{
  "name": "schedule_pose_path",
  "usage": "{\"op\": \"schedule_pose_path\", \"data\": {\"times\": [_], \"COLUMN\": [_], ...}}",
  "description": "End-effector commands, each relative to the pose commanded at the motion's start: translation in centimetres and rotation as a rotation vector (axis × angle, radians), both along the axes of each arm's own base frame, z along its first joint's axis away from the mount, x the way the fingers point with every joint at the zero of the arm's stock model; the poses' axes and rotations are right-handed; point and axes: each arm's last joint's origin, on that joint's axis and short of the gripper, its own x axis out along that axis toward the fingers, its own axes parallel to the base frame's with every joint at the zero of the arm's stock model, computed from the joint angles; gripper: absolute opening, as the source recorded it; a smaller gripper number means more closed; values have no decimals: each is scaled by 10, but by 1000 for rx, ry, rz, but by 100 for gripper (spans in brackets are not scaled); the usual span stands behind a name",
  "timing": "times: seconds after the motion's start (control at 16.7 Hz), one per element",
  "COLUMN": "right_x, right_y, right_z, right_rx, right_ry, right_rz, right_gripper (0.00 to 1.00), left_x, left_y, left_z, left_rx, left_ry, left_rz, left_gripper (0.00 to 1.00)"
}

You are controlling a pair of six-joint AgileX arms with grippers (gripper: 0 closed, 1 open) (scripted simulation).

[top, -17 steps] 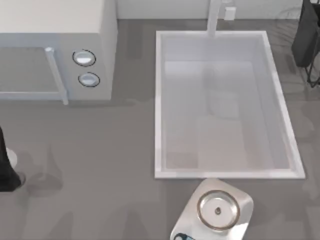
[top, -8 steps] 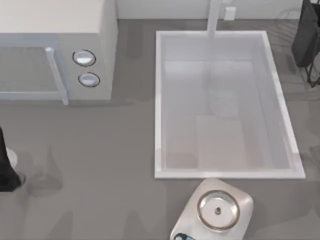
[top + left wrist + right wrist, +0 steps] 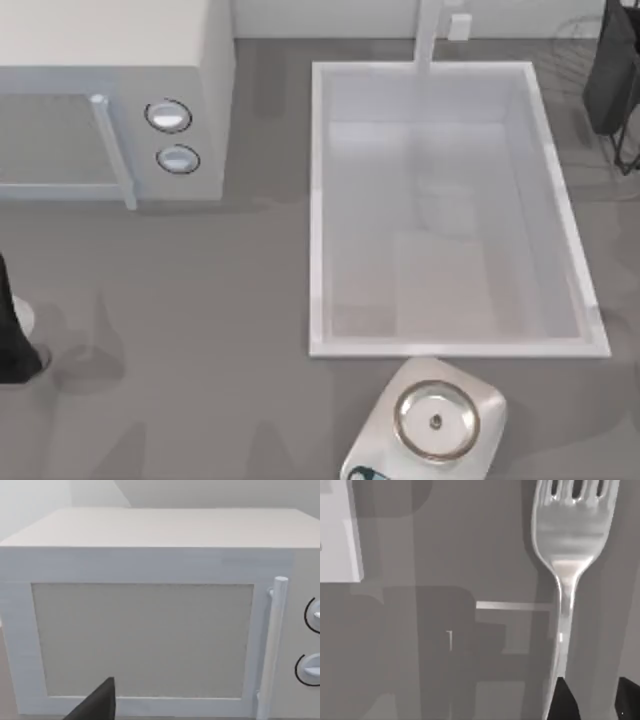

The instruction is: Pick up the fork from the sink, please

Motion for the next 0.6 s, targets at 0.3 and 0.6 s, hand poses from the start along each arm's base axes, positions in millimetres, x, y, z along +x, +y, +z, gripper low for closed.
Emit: {"op": "schedule_pose_path", "data": {"times": [0.3,0.6], "right_x": [0,0], "right_y": [0,0], "right_z": [0,0], "right_rx": [0,0], "right_ry": [0,0], "right_rz": [0,0], "right_gripper": [83,100], "left_x": [0,0], "left_y": [0,0], "left_z": [0,0], "left_rx": [0,0], "left_ry": [0,0], "left_rz": [0,0], "left_gripper": [100,100]}}
